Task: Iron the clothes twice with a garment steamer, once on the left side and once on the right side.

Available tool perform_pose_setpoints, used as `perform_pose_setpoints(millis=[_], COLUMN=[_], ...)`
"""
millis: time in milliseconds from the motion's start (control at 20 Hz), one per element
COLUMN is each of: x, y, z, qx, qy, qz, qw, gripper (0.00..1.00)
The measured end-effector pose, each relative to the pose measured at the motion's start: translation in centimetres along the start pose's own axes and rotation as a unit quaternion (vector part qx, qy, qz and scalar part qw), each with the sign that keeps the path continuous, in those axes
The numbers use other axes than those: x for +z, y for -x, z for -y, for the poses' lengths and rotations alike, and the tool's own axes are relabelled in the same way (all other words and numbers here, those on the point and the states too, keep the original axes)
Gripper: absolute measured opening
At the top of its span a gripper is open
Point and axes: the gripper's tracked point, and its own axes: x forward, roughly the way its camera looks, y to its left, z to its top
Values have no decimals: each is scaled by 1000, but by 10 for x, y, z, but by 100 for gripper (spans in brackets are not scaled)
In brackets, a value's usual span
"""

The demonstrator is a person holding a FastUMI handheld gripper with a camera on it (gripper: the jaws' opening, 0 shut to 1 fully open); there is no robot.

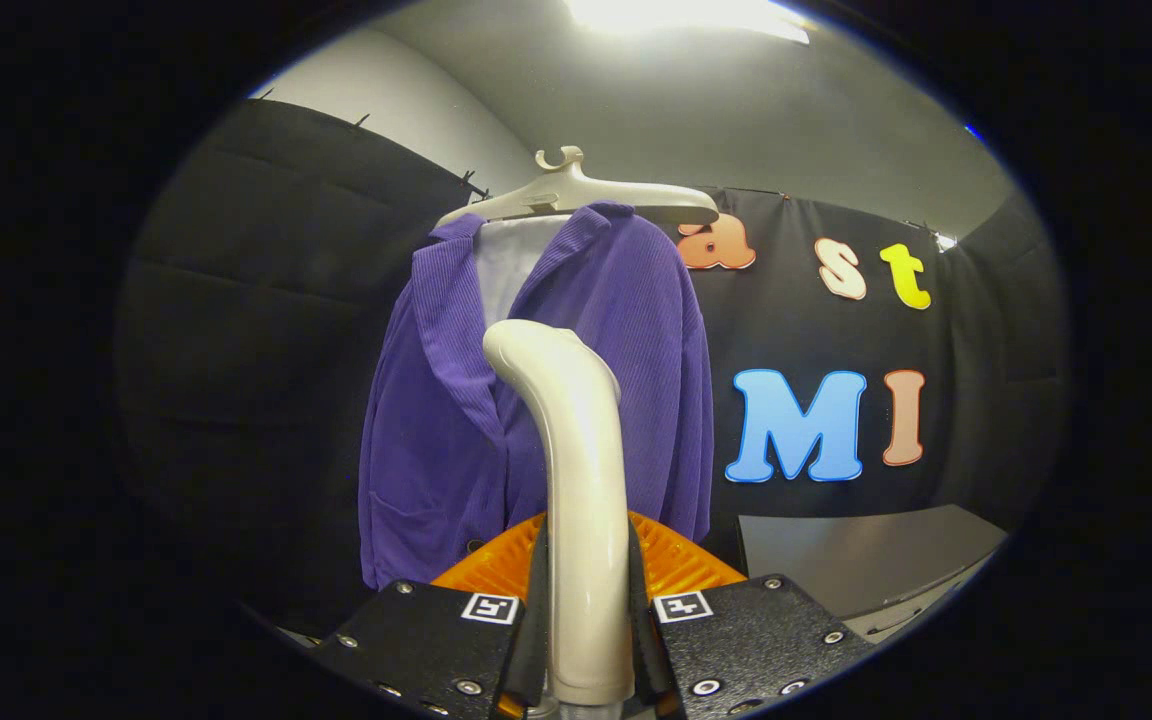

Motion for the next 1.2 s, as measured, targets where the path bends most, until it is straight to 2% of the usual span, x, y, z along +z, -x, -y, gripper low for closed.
perform_pose_setpoints(millis=[1200], x=[-146], y=[55], z=[-8], qx=[-3], qy=[-33], qz=[-118], qw=[992], gripper=[35])
